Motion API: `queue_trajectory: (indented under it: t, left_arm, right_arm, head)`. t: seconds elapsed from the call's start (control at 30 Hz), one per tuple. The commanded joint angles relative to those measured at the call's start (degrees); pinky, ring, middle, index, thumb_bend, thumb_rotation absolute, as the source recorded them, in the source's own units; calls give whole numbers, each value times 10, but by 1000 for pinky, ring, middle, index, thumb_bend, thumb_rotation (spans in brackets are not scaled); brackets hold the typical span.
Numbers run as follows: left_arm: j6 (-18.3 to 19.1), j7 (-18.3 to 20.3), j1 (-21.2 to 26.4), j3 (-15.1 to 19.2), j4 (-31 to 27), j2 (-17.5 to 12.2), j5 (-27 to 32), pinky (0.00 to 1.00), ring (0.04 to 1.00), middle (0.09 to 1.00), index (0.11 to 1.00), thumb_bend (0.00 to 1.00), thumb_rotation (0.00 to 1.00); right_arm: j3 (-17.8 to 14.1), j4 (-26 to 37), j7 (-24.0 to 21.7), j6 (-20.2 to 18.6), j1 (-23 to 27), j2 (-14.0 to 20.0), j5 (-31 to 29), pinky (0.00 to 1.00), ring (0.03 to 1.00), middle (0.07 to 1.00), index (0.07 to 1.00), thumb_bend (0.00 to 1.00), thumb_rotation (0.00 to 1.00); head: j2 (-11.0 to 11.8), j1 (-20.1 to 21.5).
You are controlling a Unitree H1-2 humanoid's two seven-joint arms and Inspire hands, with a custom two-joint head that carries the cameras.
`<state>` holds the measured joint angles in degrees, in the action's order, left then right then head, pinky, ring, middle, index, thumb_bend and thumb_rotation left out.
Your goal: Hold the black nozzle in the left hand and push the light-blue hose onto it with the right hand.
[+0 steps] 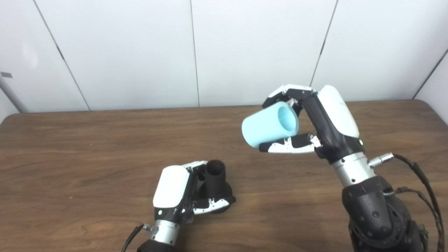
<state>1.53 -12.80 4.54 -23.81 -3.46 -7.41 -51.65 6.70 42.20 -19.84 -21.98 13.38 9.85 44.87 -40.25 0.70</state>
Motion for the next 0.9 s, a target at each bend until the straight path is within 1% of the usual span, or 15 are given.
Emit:
queue_trajectory:
  t: [0.0, 0.13, 0.33, 0.57, 0.87]
  left_arm:
    - [11, 33, -12, -8, 9, -12, -17, 378, 498, 516, 469, 477, 0]
    - [15, 39, -7, -9, 8, -14, -15, 380, 503, 519, 474, 477, 0]
    - [16, 44, -4, -11, 5, -13, -16, 371, 483, 503, 481, 478, 0]
    - [13, 41, -1, -11, 10, -11, -17, 370, 485, 505, 483, 478, 0]
    - [16, 41, 0, -16, 12, -8, -21, 374, 495, 517, 474, 477, 0]
  right_arm:
    - [-2, 16, 1, 16, 6, 2, -3, 299, 368, 497, 537, 511, 0]
    - [7, 15, 0, 25, -4, 0, -2, 331, 375, 507, 520, 514, 0]
    - [26, 1, 4, 27, -21, -15, -4, 337, 377, 505, 516, 515, 0]
    - [34, -11, 14, 35, -34, -28, -5, 372, 384, 503, 501, 517, 0]
    - [41, -15, 20, 50, -42, -44, -6, 347, 377, 502, 513, 515, 0]
  head:
    - [-1, 0]
    - [-1, 6]
    - [-3, 6]
    - [-3, 6]
    - [-4, 4]
